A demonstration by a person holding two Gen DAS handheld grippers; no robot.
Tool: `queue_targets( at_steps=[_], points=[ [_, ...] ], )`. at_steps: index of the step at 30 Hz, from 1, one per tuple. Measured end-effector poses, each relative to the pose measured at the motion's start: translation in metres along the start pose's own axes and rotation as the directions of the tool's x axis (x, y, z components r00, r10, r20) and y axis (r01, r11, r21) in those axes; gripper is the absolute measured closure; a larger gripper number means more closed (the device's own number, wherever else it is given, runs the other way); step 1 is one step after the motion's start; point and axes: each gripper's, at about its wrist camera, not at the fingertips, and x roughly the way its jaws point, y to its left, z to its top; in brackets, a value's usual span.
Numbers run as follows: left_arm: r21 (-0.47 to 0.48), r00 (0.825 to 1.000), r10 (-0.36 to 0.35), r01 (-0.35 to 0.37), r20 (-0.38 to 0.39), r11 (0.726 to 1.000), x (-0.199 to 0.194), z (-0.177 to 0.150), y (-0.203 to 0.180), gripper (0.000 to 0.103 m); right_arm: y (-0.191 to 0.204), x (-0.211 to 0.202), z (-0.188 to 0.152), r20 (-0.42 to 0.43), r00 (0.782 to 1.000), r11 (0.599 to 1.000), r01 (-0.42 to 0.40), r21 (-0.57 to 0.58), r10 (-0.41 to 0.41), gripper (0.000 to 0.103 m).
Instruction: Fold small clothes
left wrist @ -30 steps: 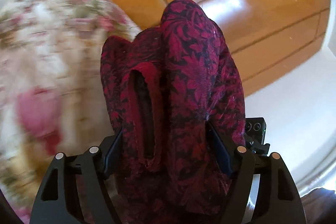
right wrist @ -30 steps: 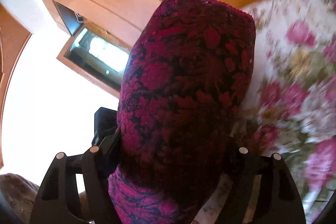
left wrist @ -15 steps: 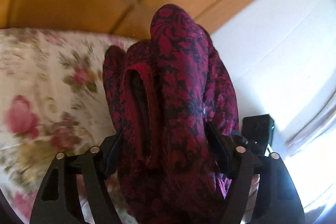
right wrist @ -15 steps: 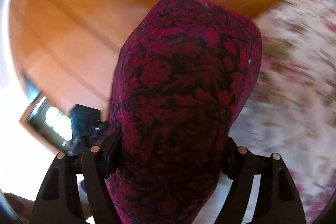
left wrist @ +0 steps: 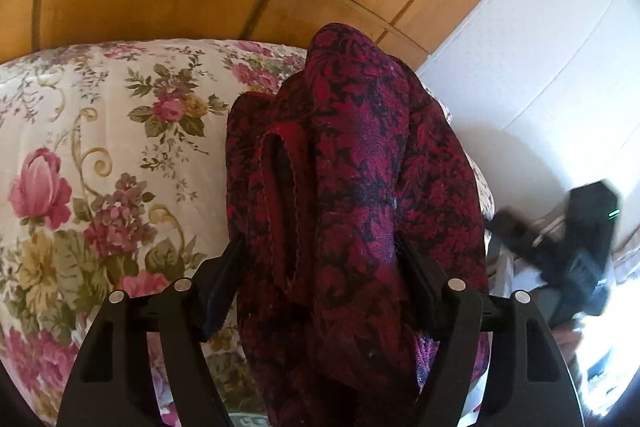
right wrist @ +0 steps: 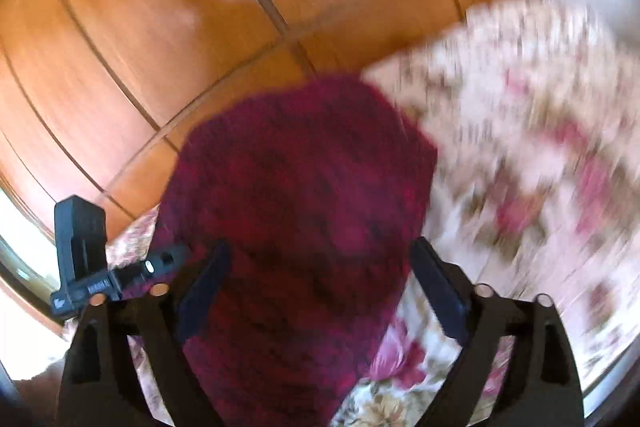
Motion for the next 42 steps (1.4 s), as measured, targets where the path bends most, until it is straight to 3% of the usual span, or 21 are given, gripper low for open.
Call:
queue_targets(
  at_steps=[3,5,8,13,16,19,22,28,34,42],
  points=[
    [-0.031,1.0,0.008,-0.007,0.018,0.999,-0.013,-0.01,0.002,0.031,0.032,-0.001,0.015,0.017,0.998,0.993,0.061,-0.103,-0.059,0.026],
    [-0.038,0.999,0.028,-0.027,0.025,0.999,-0.013,-0.012,0.005,0.031,0.052,0.022,0.029,-0.031,0.992,0.978,0.113,-0.173,-0.12,0.027],
    [-0.068,0.998,0.06,-0.058,0.032,0.996,-0.02,-0.019,0.013,0.031,0.068,0.064,0.043,-0.103,0.966,0.947,0.206,-0.244,-0.237,0.026],
    [-0.134,0.994,0.104,-0.098,0.041,0.986,-0.031,-0.03,0.024,0.031,0.076,0.128,0.046,-0.219,0.924,0.91,0.226,-0.347,-0.313,0.016],
    [-0.144,0.991,0.124,-0.116,0.048,0.983,-0.036,-0.034,0.022,0.031,0.065,0.144,0.04,-0.216,0.913,0.891,0.246,-0.382,-0.345,0.014],
    [-0.118,0.987,0.147,-0.138,0.066,0.983,-0.041,-0.031,0.011,0.031,0.057,0.133,0.042,-0.184,0.929,0.908,0.248,-0.338,-0.322,0.013],
    [-0.033,0.972,0.216,-0.214,0.094,0.976,-0.049,-0.03,-0.011,0.029,0.055,0.11,0.041,-0.116,0.947,0.92,0.253,-0.298,-0.298,0.012],
    [0.007,0.951,0.276,-0.28,0.141,0.96,-0.065,-0.033,-0.028,0.027,0.058,0.074,0.032,-0.016,0.951,0.927,0.296,-0.232,-0.308,0.006],
    [0.008,0.928,0.328,-0.334,0.176,0.943,-0.068,-0.037,-0.029,0.023,0.057,0.045,0.012,0.04,0.927,0.913,0.375,-0.16,-0.374,0.005],
    [0.031,0.873,0.413,-0.435,0.259,0.9,-0.09,-0.05,-0.043,0.017,0.068,-0.001,-0.03,0.126,0.877,0.873,0.477,-0.101,-0.464,0.003]
  ],
)
